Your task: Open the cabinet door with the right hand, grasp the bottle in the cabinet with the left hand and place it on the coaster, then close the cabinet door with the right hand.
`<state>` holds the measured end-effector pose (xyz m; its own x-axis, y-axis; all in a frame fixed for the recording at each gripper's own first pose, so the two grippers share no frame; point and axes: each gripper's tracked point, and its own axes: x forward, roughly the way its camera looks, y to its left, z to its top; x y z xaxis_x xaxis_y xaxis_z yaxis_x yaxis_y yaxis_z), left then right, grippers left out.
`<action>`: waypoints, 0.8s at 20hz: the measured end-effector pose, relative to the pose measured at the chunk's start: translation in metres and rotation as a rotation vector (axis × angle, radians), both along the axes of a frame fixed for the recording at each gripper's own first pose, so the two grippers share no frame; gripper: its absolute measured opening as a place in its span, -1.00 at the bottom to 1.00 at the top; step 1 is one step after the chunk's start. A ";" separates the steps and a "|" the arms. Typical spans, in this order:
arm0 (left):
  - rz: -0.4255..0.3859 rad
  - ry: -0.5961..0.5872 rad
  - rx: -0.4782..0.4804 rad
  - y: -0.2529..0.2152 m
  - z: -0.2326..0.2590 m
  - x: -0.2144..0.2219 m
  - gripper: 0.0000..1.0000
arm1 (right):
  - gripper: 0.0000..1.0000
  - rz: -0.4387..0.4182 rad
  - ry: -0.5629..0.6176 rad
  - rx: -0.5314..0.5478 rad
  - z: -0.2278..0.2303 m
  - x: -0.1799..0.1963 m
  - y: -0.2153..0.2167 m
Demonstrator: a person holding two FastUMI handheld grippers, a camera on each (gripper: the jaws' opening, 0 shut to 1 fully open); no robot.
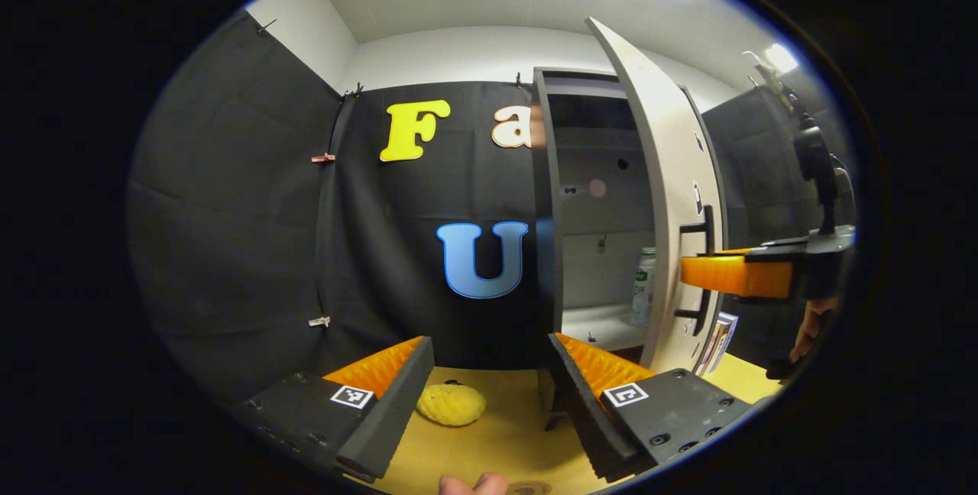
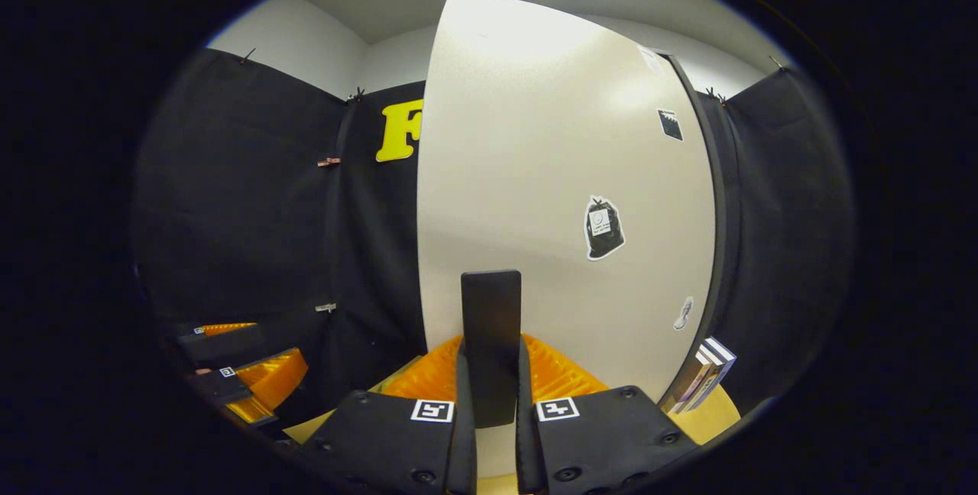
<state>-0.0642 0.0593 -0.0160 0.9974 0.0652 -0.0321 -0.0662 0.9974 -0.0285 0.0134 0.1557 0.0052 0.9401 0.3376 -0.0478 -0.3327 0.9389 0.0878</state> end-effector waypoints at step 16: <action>-0.126 -0.027 -0.008 -0.074 0.014 0.028 0.87 | -0.54 -0.129 0.002 0.004 0.009 -0.060 -0.132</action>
